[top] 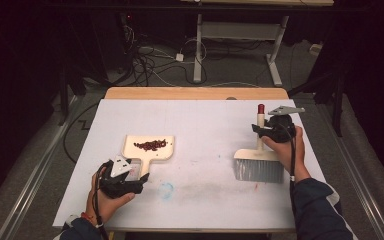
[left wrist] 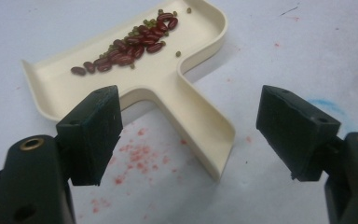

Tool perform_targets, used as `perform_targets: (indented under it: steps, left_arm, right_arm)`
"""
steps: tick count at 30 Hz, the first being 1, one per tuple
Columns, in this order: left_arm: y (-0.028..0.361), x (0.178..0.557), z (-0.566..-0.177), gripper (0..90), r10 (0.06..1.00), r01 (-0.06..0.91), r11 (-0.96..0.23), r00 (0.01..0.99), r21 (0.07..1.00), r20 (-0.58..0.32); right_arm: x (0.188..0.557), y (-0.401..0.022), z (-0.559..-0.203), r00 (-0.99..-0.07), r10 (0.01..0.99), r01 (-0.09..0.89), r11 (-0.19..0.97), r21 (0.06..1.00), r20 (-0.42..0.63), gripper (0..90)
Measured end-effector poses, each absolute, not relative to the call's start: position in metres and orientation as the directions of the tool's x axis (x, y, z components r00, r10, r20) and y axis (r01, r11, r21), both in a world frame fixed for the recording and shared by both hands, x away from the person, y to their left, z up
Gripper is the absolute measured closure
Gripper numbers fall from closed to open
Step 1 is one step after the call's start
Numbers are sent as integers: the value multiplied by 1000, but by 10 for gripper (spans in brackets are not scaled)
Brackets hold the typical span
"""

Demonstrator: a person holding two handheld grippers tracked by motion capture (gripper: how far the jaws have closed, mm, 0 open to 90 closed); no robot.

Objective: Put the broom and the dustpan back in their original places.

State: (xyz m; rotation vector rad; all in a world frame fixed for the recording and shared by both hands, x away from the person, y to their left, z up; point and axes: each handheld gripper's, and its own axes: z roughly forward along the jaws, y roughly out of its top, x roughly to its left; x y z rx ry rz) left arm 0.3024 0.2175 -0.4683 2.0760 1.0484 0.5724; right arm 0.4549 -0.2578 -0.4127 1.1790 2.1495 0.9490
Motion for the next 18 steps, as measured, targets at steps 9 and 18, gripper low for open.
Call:
perform_targets:
  steps: [9, 18]
  left_arm:
    - [216, 293, -466, 204, 793, 446, -443, 599, 777, 108]
    - [215, 294, -468, 199, 785, 438, -452, 608, 777, 114]
  right_arm:
    - [467, -245, -419, -445, 891, 507, 336, 794, -92, 498]
    - [461, -238, -422, -440, 895, 487, 307, 817, -75, 439]
